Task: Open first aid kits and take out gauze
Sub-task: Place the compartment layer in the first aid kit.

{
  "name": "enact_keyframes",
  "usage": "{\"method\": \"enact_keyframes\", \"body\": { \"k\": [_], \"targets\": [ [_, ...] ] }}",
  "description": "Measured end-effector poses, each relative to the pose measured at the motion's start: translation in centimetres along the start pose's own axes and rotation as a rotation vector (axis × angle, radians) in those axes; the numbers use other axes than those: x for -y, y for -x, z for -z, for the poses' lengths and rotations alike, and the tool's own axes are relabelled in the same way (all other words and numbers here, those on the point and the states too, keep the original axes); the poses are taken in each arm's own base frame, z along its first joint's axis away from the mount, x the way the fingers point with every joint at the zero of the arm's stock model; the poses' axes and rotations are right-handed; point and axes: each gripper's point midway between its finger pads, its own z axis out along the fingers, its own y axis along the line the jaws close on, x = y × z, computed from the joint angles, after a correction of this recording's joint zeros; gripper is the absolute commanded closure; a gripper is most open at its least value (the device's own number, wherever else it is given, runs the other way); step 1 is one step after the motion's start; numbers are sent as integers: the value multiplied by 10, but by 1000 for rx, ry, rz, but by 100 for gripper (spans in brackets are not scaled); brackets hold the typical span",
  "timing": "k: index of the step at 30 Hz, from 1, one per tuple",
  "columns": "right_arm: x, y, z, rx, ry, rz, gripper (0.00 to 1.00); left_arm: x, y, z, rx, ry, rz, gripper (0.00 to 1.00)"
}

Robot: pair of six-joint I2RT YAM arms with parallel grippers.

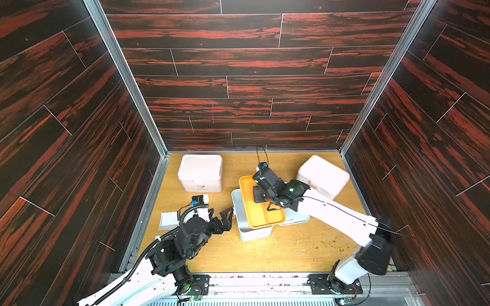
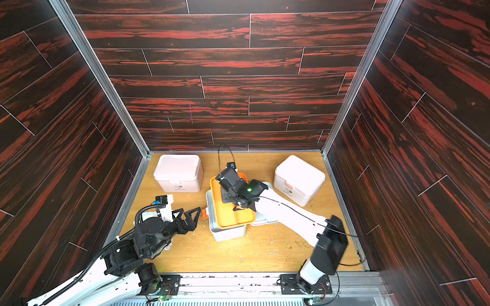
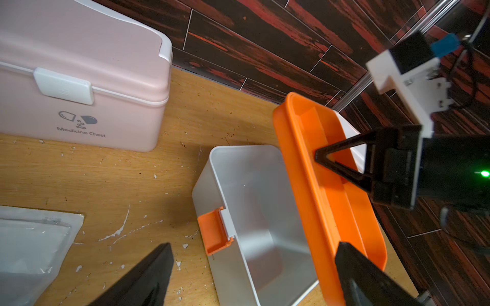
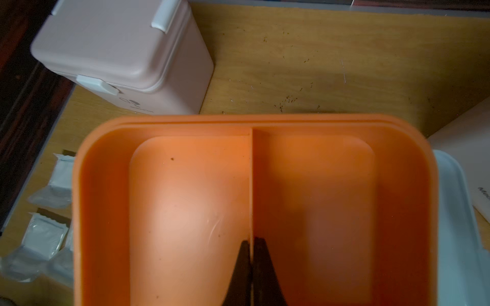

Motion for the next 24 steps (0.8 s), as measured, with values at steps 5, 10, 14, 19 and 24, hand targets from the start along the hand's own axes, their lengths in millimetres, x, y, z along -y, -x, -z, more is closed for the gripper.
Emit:
{"method": "enact_keyframes", "body": {
  "k": [5, 10, 14, 19, 24],
  "targets": [
    [-4, -17, -21, -97, -21, -12, 100, -3, 0, 1, 4, 13, -3, 0],
    [-13, -24, -34, -153, -11, -21, 100, -6, -1, 1, 7, 22, -5, 0],
    [-18, -30, -48, -196, -25, -19, 100, -10, -6, -2, -2, 36, -14, 0],
    [-18, -39, -64, -244, -61, -10, 100, -11, -5, -2, 2, 40, -15, 0],
    [-16, -44, -71, -271, -91, -4, 100, -11, -5, -2, 4, 42, -16, 0]
  ]
}}
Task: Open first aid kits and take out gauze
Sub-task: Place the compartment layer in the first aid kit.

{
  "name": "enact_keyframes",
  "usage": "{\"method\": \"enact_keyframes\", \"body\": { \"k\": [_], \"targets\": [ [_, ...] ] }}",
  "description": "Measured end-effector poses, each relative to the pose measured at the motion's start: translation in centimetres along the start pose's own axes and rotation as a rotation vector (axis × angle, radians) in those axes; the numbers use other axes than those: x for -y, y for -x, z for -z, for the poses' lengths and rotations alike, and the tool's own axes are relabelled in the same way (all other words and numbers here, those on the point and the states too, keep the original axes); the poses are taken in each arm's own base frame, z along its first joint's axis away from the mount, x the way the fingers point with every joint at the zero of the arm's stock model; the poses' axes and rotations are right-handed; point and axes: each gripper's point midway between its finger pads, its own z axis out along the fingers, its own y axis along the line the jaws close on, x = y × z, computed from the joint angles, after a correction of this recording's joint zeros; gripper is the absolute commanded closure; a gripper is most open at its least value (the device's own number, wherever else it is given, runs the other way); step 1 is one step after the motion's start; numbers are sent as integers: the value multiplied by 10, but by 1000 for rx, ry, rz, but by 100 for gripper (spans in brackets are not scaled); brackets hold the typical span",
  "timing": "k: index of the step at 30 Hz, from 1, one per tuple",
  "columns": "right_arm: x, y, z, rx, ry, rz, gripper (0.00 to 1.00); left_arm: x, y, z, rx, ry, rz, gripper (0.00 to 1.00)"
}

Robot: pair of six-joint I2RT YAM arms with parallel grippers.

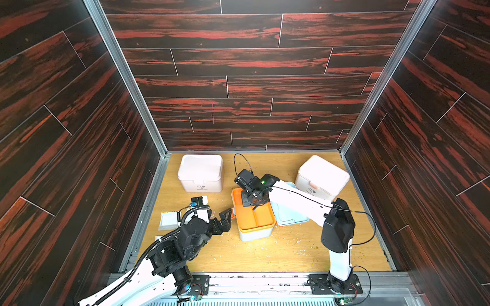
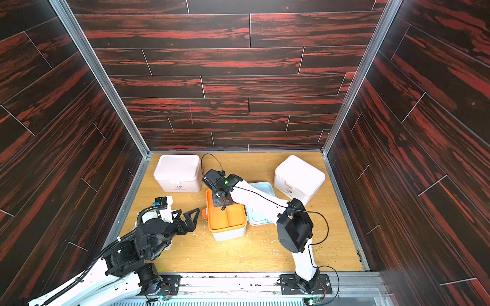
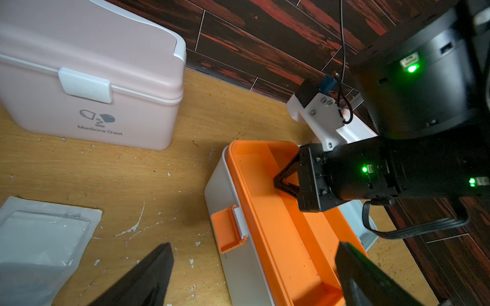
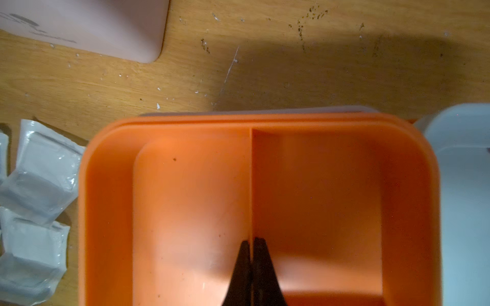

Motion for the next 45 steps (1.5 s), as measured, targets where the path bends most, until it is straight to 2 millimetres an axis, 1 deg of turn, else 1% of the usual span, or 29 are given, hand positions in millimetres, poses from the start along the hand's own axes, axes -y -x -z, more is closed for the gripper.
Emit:
{"method": "enact_keyframes", "body": {
  "k": [5, 21, 28, 43, 45],
  "targets": [
    [0, 0, -2, -4, -19, 1, 100, 0, 0, 0, 1, 0, 0, 0],
    [0, 3, 0, 18, -32, 5, 100, 0, 0, 0, 1, 1, -7, 0],
    [0, 1, -6, 15, -46, 10, 100, 0, -1, -1, -2, 3, -8, 0],
    [-3, 10, -7, 71, -55, 0, 100, -1, -2, -2, -8, 8, -13, 0],
    [-4, 9, -8, 69, -50, -3, 93, -1, -2, -2, -8, 8, -13, 0]
  ]
}}
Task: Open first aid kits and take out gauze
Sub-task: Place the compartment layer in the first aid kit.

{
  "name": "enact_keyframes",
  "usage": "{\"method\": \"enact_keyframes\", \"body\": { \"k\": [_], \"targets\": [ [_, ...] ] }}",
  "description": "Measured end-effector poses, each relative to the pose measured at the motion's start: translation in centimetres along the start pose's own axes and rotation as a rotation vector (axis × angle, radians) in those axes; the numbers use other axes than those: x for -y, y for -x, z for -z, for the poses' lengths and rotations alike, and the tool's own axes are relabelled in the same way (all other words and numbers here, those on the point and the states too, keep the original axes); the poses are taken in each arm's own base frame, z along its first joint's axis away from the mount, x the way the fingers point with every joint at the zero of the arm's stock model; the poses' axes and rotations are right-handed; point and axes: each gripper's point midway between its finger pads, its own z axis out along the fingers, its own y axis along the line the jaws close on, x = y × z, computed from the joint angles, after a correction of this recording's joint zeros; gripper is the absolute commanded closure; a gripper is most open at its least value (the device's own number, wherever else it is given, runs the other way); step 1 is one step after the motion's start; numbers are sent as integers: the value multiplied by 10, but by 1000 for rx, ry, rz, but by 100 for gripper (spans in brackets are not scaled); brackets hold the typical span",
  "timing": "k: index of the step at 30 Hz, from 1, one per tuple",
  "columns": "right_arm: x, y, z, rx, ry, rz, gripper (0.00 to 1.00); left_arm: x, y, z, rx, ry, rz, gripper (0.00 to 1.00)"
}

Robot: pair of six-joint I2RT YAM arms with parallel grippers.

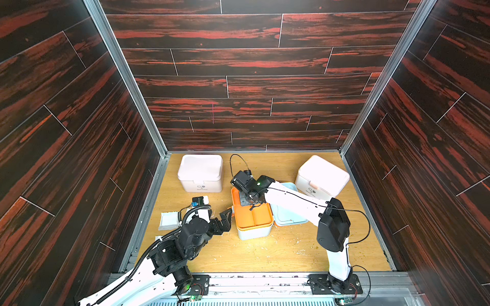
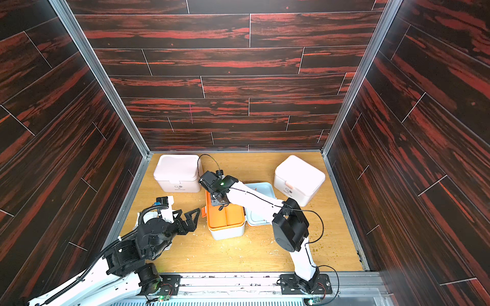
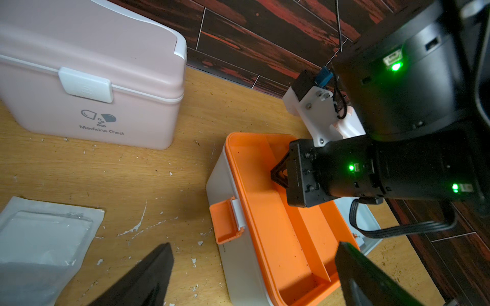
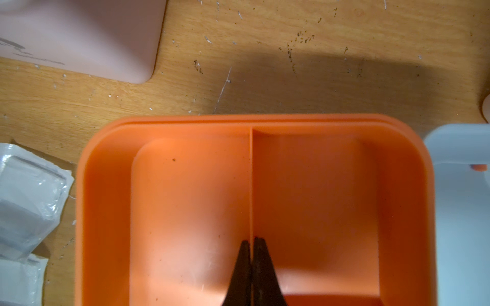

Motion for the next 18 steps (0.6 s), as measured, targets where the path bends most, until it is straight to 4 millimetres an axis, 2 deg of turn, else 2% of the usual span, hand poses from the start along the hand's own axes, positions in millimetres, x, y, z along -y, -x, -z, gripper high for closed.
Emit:
{"method": "enact_keyframes", "body": {
  "k": [2, 5, 11, 14, 18],
  "targets": [
    [1, -2, -2, -5, -1, -5, 85, 0, 0, 0, 0, 0, 0, 0],
    [0, -5, -5, -10, 1, -8, 63, 0, 0, 0, 0, 0, 0, 0],
    [3, -9, -6, -14, -2, -2, 33, 0, -3, -3, -13, 5, -6, 0],
    [9, -12, 0, -6, -2, 4, 16, 2, -8, -8, -35, 10, -15, 0],
    [22, -11, 25, 48, 28, -12, 8, 10, -10, -16, -70, 6, -28, 0]
  ]
}}
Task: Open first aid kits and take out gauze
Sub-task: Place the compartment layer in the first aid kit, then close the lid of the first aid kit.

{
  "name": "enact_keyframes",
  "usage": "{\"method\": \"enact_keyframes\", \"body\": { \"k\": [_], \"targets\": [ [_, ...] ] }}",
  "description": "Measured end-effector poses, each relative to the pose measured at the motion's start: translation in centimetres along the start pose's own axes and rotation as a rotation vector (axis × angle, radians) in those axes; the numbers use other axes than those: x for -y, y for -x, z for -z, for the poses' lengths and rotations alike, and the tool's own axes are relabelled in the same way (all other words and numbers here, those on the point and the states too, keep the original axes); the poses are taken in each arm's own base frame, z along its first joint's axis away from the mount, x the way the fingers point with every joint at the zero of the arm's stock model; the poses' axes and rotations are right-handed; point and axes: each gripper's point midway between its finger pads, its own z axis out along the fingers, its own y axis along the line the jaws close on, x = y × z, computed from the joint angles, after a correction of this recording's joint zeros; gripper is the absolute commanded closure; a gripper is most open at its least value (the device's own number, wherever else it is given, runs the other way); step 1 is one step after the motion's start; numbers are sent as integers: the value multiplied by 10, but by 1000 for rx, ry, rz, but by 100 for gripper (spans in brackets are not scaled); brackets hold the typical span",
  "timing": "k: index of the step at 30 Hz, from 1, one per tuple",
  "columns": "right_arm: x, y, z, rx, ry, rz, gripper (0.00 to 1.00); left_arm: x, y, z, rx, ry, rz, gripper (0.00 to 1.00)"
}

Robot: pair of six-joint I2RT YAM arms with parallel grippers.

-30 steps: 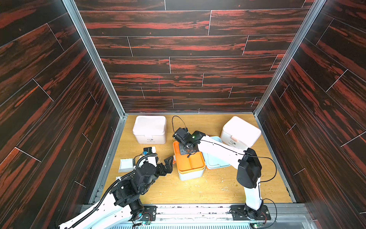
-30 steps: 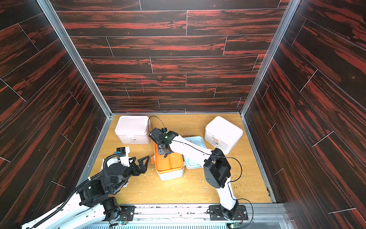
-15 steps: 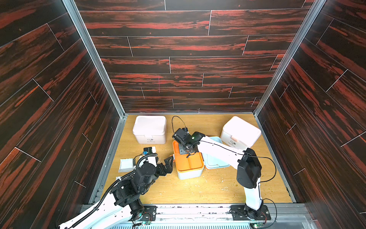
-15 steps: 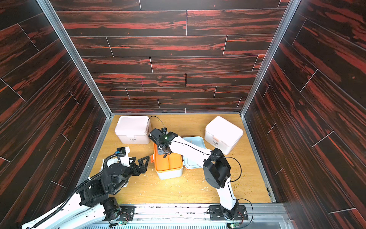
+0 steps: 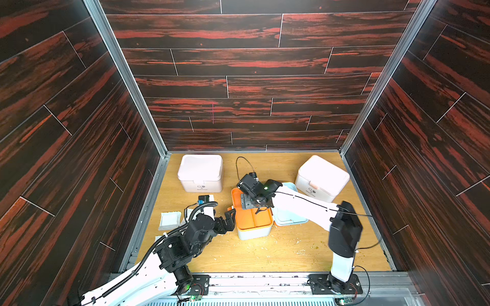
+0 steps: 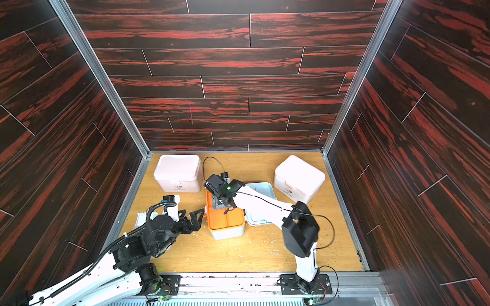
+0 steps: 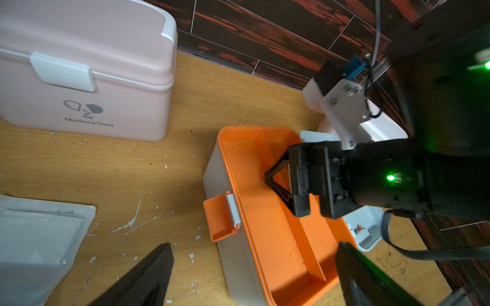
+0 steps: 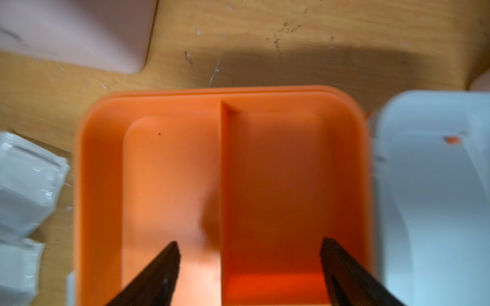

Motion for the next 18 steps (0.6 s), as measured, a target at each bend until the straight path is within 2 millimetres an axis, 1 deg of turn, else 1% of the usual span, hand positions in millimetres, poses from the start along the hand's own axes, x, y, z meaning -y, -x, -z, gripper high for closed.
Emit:
{"method": "enact_keyframes", "body": {
  "k": [3, 5, 7, 9, 11, 13, 18],
  "targets": [
    [9, 6, 26, 74, 54, -14, 7, 10, 1, -6, -27, -11, -9, 0],
    [17, 5, 42, 121, 91, -14, 6, 18, 3, -10, -41, -22, -11, 0],
    [27, -1, 56, 161, 131, -3, 5, 25, 4, -15, -56, -32, -15, 0],
    [37, -8, 64, 184, 172, 5, 5, 32, 4, -21, -75, -39, -19, 0],
    [49, -15, 68, 194, 201, 1, 4, 39, 3, -27, -96, -45, -27, 0],
    [67, -19, 67, 200, 213, -24, 5, 48, 2, -35, -121, -53, -35, 0],
    [113, -27, 56, 204, 223, -132, 4, 63, -6, -55, -176, -66, -48, 0]
  ]
}}
